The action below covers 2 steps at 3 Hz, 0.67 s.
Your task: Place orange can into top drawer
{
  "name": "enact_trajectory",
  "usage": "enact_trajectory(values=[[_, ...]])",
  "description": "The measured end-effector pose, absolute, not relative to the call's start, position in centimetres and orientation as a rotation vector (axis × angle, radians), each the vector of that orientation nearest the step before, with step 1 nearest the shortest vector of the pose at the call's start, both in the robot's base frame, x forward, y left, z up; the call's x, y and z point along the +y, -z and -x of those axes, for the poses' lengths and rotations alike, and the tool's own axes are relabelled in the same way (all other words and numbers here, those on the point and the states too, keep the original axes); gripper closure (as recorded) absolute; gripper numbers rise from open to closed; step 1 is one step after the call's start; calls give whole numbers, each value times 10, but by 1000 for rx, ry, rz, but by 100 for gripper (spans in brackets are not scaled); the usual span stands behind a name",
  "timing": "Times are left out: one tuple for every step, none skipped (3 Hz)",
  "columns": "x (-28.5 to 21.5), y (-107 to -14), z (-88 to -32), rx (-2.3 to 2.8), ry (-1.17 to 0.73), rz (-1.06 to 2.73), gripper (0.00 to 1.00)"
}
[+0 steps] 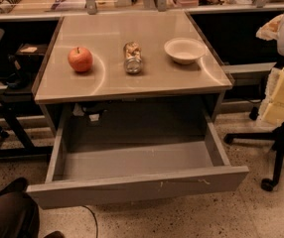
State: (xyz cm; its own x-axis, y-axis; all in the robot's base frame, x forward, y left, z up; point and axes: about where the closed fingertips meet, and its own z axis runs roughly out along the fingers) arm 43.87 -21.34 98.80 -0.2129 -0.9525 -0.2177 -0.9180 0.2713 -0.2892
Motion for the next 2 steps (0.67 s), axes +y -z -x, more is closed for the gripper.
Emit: enact_trajectory(values=[[-213, -988, -439, 2199, 137, 1702, 0], [-210, -986, -447, 2215, 125, 1677, 0]])
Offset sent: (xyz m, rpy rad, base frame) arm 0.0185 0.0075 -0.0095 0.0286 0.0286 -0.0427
